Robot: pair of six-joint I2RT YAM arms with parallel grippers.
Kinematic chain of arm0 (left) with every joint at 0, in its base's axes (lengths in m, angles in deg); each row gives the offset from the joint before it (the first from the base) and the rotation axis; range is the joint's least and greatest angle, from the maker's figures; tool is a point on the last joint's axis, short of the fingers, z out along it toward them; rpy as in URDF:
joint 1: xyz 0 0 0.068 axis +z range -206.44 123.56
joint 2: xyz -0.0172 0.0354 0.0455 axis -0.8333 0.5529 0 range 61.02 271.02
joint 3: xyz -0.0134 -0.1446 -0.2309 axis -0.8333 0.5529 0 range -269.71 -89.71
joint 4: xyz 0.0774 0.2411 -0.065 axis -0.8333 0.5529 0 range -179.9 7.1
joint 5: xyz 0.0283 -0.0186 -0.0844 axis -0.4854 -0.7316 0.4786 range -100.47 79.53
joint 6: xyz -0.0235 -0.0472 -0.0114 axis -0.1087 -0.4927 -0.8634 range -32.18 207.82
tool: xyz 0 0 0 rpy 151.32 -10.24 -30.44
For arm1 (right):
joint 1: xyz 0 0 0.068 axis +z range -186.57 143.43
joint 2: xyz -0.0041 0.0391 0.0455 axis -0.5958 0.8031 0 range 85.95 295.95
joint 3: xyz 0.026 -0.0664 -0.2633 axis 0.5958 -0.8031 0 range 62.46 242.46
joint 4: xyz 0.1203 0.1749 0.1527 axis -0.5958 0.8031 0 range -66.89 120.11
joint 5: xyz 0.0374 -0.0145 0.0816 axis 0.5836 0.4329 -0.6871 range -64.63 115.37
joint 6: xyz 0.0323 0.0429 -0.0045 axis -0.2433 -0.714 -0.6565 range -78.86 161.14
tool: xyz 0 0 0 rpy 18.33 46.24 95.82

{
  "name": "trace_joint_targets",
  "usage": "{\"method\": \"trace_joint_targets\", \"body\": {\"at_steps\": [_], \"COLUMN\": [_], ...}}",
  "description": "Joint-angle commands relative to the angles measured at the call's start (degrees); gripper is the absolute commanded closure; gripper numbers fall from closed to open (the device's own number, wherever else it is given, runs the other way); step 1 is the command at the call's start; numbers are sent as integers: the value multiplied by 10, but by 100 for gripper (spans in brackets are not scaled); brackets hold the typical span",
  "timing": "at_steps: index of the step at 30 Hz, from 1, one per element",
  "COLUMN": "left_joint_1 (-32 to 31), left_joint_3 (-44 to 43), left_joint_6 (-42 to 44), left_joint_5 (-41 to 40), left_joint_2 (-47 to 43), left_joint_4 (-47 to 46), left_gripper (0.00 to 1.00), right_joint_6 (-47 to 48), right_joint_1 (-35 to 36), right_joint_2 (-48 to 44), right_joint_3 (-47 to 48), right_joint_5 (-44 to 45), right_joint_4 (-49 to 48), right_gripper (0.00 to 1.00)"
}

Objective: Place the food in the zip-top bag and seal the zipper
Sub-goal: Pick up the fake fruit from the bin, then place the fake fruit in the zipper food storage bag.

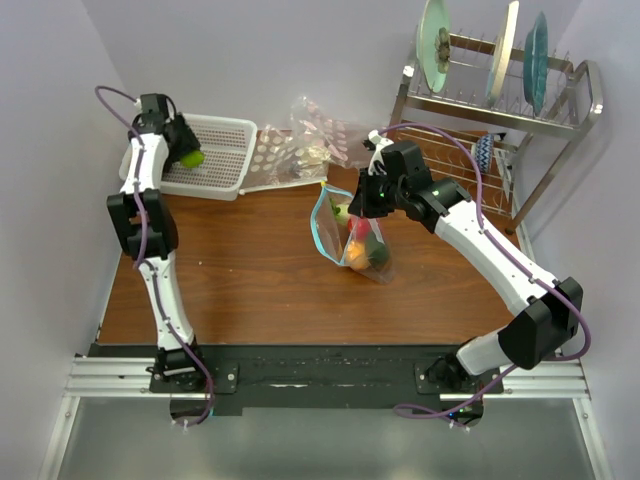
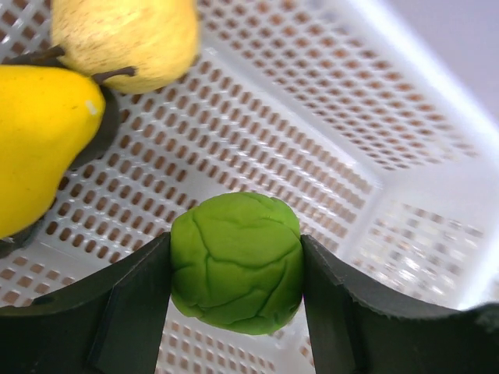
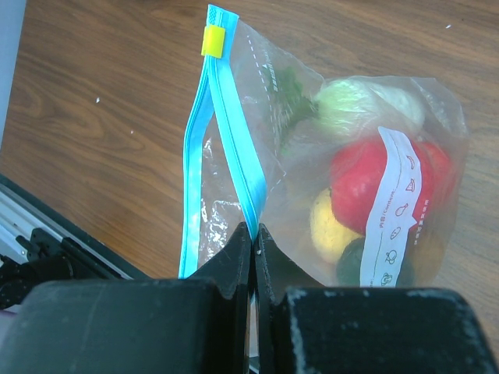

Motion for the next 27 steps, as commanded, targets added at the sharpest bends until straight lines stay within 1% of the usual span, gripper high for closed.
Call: {"method": "trace_joint_targets", "body": {"at_steps": [1,5,6,8,9,11,12,13,17,19,20,22,23,24,25,26,27], "left_joint_1": [4,4,4,3,1,-8,-12,-18,-67,-89,-101,-133,-152,-163,-172,-193,-205], "left_joint_3": [3,13,25,50,86,124,164,185,294,332,375,420,465,488,507,541,556], "left_joint_6": [-8,-14,-16,-21,-30,-41,-51,-57,-72,-81,-94,-109,-127,-135,-142,-153,-159], "left_joint_5": [98,161,191,230,267,296,320,329,343,339,338,340,335,333,329,326,314], "left_joint_2": [-86,-122,-142,-166,-193,-223,-255,-271,-347,-396,-414,-469,-487,-522,-538,-553,-578], "left_joint_4": [-9,-3,-4,-27,-39,-75,-88,-102,-157,-176,-204,-234,-266,-282,-305,-314,-321], "left_gripper": [44,44,45,46,46,46,46,46,46,46,46,46,46,47,47,48,48], "right_joint_6": [5,4,5,4,4,2,2,1,0,-1,-1,-4,-6,-8,-9,-11,-12], "right_joint_1": [-1,-1,-1,0,-1,0,-2,0,-1,-1,-1,-2,-1,-1,-2,-1,-2], "right_joint_2": [-14,-11,-10,-7,-6,-4,-3,-3,1,4,5,7,6,6,4,3,2], "right_joint_3": [20,20,20,24,25,31,34,38,45,47,47,47,46,45,46,46,47], "right_joint_5": [5,3,2,-2,-1,-6,-8,-9,-15,-17,-20,-25,-26,-29,-31,-32,-33], "right_joint_4": [-11,-10,-10,-9,-8,-7,-6,-5,-2,1,1,4,3,2,2,2,2], "right_gripper": [100,100,100,100,100,100,100,100,100,100,100,100,100,100,100,100,100]}}
